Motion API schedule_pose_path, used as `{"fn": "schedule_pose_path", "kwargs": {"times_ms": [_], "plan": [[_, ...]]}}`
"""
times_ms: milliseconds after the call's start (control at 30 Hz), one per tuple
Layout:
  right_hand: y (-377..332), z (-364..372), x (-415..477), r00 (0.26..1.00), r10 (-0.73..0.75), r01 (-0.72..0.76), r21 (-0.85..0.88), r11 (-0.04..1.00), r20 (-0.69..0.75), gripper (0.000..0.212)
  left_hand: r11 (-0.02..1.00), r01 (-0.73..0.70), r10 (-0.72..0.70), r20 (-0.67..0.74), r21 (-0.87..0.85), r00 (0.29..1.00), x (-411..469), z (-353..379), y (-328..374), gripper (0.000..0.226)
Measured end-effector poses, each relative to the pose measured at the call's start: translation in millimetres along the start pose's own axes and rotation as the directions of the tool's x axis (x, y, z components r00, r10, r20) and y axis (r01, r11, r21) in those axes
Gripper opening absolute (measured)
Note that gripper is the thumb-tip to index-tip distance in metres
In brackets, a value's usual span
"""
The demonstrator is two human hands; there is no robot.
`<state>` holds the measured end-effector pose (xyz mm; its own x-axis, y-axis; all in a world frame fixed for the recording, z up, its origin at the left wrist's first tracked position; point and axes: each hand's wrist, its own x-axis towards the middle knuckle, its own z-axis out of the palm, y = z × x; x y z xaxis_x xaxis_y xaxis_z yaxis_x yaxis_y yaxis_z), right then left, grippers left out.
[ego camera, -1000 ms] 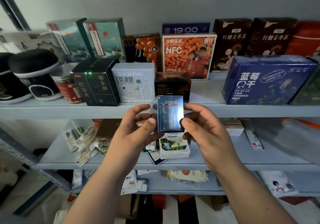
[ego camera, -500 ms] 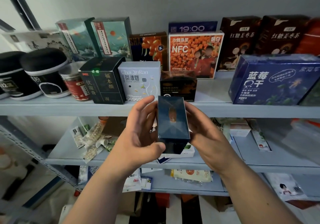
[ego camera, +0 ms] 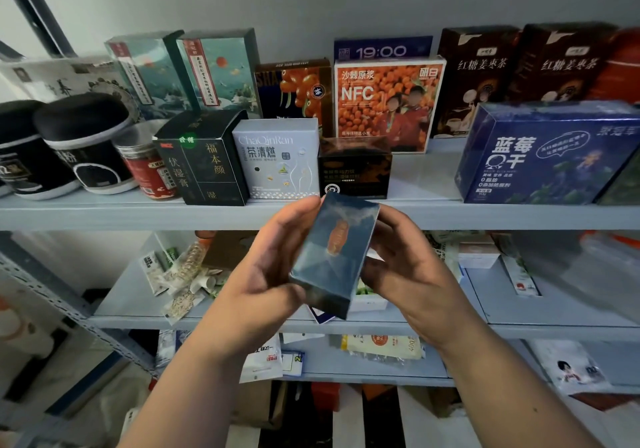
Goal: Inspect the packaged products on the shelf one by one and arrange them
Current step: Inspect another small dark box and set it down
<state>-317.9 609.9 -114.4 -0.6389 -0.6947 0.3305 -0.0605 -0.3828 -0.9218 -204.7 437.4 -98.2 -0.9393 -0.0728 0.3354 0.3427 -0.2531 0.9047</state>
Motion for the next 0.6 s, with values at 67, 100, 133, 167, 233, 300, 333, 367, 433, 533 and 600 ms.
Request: {"fn": "schedule_pose_path", "kwargs": {"times_ms": [67, 100, 133, 167, 233, 300, 333, 367, 433, 533, 600], "plan": [[-2.4, -0.4, -0.6, 1.000, 0.011, -0.012, -0.013, 1.000, -0.029, 0.058, 0.990, 0.039, -0.044, -0.038, -0.136, 0.998, 1.4, 0.1, -0.7, 0.078], [-3.2, -0.6, -1.0, 0.999, 0.002, -0.003, -0.013, 1.000, -0.032, 0.055, 0.981, 0.053, -0.070, -0.086, -0.189, 0.994, 2.1, 0.1, -0.6, 0.077], [-3.9, -0.5, -1.2, 1.000, -0.011, 0.010, -0.016, 1.000, -0.029, 0.050, 0.972, 0.064, -0.095, -0.133, -0.226, 0.987, 3.1, 0.3, -0.5, 0.073], [-4.9, 0.0, -1.7, 0.999, -0.021, 0.020, -0.023, 1.000, -0.029, 0.047, 0.965, 0.073, -0.122, -0.184, -0.252, 0.975, 3.7, -0.6, -0.8, 0.062], [-5.8, 0.7, -2.0, 0.999, -0.028, 0.028, -0.016, 0.999, -0.038, 0.047, 0.955, 0.099, -0.179, -0.273, -0.281, 0.945, 6.0, 2.3, 1.9, 0.042], [-5.9, 0.2, -1.9, 0.999, -0.038, 0.038, -0.003, 0.999, -0.026, 0.048, 0.937, 0.115, -0.218, -0.296, -0.328, 0.930, 6.1, 4.0, 3.5, 0.040], [-6.3, 0.4, -1.4, 0.999, -0.044, 0.044, 0.002, 0.999, -0.014, 0.049, 0.931, 0.119, -0.228, -0.296, -0.345, 0.928, 6.6, 5.2, 4.6, 0.035], [-6.1, 0.2, -0.9, 0.999, -0.049, 0.049, 0.003, 0.999, -0.002, 0.052, 0.930, 0.130, -0.237, -0.288, -0.345, 0.928, 6.4, 6.4, 6.3, 0.034], [-4.7, -0.8, -0.4, 0.998, -0.052, 0.052, -0.004, 0.999, 0.024, 0.062, 0.921, 0.178, -0.279, -0.269, -0.347, 0.922, 5.7, 5.4, 6.2, 0.076], [-2.1, -1.4, -0.2, 0.999, -0.031, 0.031, -0.031, 0.999, 0.015, 0.067, 0.863, 0.243, -0.375, -0.241, -0.443, 0.895, 4.8, 4.9, 4.1, 0.107], [-3.0, -0.7, 0.1, 1.000, 0.005, -0.006, -0.026, 1.000, -0.029, 0.063, 0.838, 0.260, -0.422, -0.268, -0.479, 0.866, 4.9, 6.3, 2.7, 0.080]]}}
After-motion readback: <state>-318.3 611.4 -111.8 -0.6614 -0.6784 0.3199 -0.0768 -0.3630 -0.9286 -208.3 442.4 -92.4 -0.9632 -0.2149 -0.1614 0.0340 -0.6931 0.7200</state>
